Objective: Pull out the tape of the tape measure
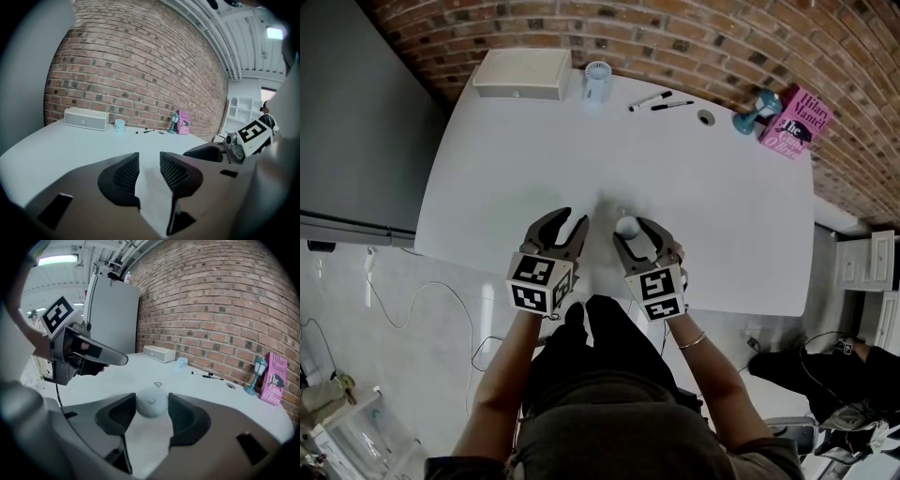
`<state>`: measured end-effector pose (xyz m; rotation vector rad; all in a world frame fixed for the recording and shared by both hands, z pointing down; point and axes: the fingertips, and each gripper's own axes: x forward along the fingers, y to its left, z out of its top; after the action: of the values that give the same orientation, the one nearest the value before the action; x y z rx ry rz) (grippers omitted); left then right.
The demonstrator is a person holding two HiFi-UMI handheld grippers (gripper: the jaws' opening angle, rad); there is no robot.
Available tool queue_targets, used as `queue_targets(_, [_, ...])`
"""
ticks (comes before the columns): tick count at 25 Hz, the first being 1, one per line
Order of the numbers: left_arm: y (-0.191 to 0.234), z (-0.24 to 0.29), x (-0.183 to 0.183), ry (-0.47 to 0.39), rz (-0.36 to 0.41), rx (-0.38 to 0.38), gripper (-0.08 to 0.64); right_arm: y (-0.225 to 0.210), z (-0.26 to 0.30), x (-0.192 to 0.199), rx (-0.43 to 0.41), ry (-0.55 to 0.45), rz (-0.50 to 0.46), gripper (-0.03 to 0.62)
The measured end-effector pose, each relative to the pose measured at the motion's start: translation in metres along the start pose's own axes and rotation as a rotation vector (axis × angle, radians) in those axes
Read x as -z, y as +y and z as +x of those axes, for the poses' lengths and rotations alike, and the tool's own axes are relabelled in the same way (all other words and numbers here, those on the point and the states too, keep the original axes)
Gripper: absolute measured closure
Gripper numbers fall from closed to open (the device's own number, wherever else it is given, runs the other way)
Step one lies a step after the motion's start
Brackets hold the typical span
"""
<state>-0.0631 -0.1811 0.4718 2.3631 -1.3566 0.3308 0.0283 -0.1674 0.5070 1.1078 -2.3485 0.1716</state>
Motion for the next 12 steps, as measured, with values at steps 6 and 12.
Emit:
queue_targets(6, [-0.013,-0.008,-0.010,-0.020,-0.073,0.085,0.417,0.025,-0.012,-0.018,-0.003,-0.060,-0.048,0.371])
queue_targets(12, [-0.027,-0.012,-0.015,-0.009,-0.090,0.180,0.417,0.049,-0.019,-0.032,0.002,-0.108,-0.113,0.371])
